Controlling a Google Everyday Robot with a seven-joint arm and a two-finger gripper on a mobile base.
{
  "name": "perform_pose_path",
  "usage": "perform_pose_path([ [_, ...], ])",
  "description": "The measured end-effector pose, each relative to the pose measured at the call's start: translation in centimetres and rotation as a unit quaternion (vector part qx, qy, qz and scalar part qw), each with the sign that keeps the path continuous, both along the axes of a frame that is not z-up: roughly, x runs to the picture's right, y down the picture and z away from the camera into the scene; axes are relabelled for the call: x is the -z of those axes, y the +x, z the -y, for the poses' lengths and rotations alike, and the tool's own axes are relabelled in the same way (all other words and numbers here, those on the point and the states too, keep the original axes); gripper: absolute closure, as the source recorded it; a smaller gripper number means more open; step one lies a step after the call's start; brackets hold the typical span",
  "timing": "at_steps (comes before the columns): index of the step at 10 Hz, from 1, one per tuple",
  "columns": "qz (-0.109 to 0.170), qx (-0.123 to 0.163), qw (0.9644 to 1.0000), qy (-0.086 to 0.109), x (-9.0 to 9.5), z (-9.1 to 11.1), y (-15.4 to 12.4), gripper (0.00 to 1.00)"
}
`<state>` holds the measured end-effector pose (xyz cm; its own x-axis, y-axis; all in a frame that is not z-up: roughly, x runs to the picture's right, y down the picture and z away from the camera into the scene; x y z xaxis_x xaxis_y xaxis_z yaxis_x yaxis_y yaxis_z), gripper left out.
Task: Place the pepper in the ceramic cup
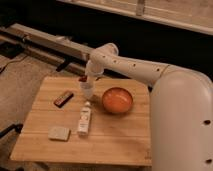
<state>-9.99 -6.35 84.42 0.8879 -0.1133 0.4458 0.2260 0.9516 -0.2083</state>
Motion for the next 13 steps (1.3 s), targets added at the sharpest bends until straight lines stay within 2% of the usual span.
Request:
perform_pose_path([
  [5,0.040,0.009,0.9992,-0.003,0.0,0.1,-3.9,1.00],
  [6,0.047,0.010,0.9988,-0.006,0.0,0.0,-4.7,0.95],
  [8,0.056,0.009,0.9983,-0.015,-0.3,-0.5,-5.8,0.78],
  [9,0.060,0.005,0.9979,-0.023,-0.5,-1.0,-6.1,0.66],
  [13,0.064,-0.029,0.9960,-0.055,-2.0,-3.2,-5.8,0.28],
])
